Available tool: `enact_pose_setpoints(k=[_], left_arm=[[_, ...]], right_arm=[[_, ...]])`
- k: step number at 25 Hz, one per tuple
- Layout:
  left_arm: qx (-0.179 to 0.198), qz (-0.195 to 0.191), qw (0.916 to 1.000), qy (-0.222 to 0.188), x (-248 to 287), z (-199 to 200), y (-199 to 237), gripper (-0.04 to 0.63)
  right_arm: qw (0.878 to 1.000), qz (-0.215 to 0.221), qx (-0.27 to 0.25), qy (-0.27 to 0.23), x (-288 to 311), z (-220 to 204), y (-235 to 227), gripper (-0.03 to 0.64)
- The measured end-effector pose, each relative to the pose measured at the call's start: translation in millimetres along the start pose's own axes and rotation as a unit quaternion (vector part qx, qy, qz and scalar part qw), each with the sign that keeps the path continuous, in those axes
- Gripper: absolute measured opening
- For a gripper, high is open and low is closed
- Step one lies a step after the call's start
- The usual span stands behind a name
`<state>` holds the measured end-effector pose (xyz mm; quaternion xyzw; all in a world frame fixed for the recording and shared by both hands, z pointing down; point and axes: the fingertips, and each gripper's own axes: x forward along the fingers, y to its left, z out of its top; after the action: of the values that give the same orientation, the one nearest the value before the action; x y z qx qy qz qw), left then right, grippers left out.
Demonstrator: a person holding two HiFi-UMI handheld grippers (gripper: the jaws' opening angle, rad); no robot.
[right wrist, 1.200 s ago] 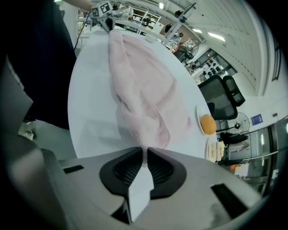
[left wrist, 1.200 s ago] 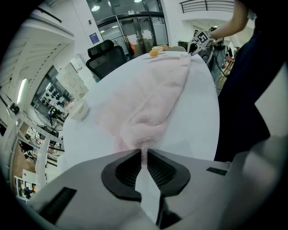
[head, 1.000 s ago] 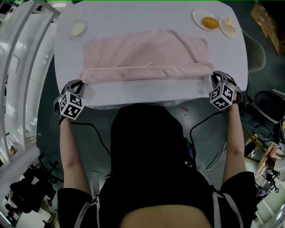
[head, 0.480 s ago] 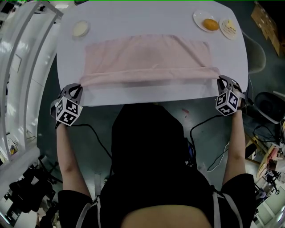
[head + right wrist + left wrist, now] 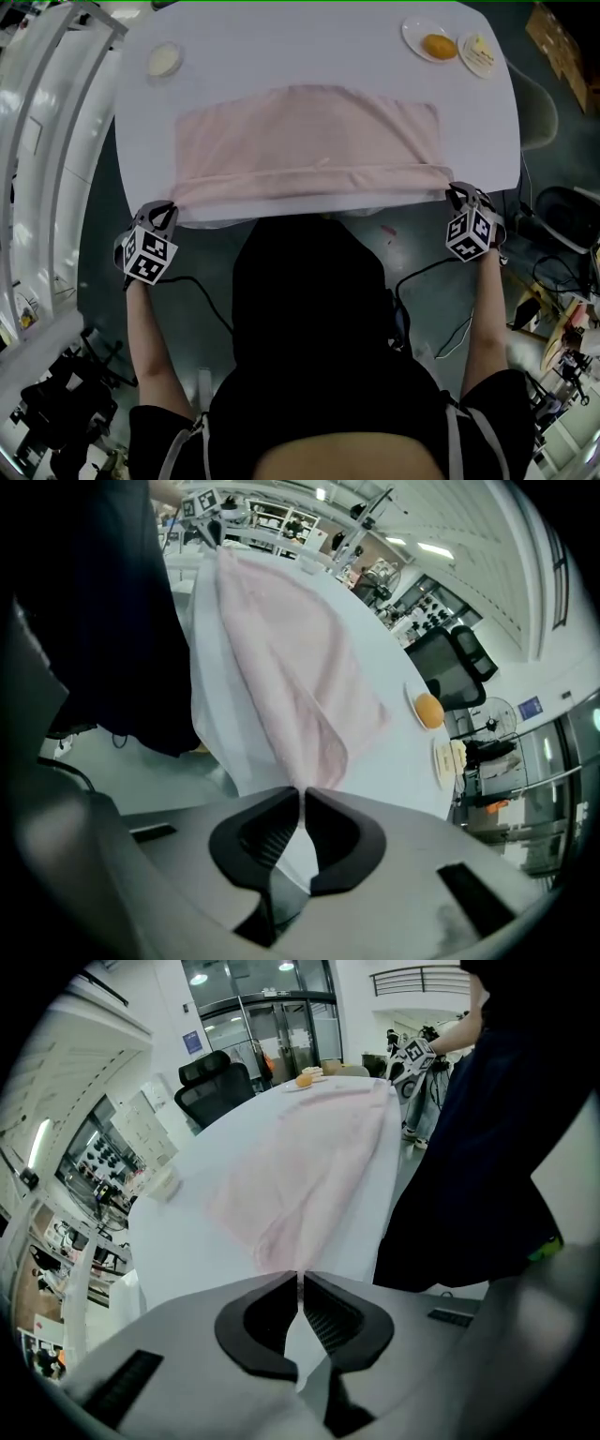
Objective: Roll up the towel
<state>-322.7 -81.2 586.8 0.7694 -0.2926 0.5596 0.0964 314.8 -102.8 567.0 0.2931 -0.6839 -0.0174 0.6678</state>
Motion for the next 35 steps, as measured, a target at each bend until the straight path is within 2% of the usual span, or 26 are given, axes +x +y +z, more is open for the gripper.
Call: enact_pose_setpoints(k=[4, 9, 13, 16, 29, 32, 35], left_arm=[[-0.009, 0.010, 0.9997, -0.019, -10.1, 13.2, 23.2, 0.023], [-0.019, 0.021, 0.9990, -0.034, -13.3, 36.6, 59.7, 0.023], [-0.025, 0.008, 0.9995, -0.019, 7.8, 44.1, 74.4, 0.023], [-0.034, 0.003, 0.9994, -0.009, 19.9, 47.0, 83.8, 0.023], [-0.053, 0.004, 0.9981, 0.031, 54.4, 45.4, 98.5, 0.023], [-0.045, 0.005, 0.9986, 0.026, 59.7, 49.8, 100.3, 0.023], [-0.050, 0.009, 0.9984, 0.025, 58.9, 47.2, 102.8, 0.023]], right_arm=[[0.999, 0.016, 0.037, -0.012, -7.6, 8.1, -18.6, 0.025], [0.998, 0.040, 0.047, -0.007, -1.6, 14.5, -46.7, 0.025], [0.995, 0.081, 0.059, 0.015, 19.9, 19.0, -60.5, 0.025], [0.994, 0.093, 0.052, 0.025, 34.6, 24.7, -70.9, 0.025], [0.994, 0.086, 0.041, 0.044, 67.9, 37.1, -92.8, 0.026], [0.995, 0.079, 0.039, 0.048, 73.2, 38.9, -96.1, 0.045], [0.996, 0.064, 0.045, 0.048, 72.7, 39.8, -103.9, 0.094]])
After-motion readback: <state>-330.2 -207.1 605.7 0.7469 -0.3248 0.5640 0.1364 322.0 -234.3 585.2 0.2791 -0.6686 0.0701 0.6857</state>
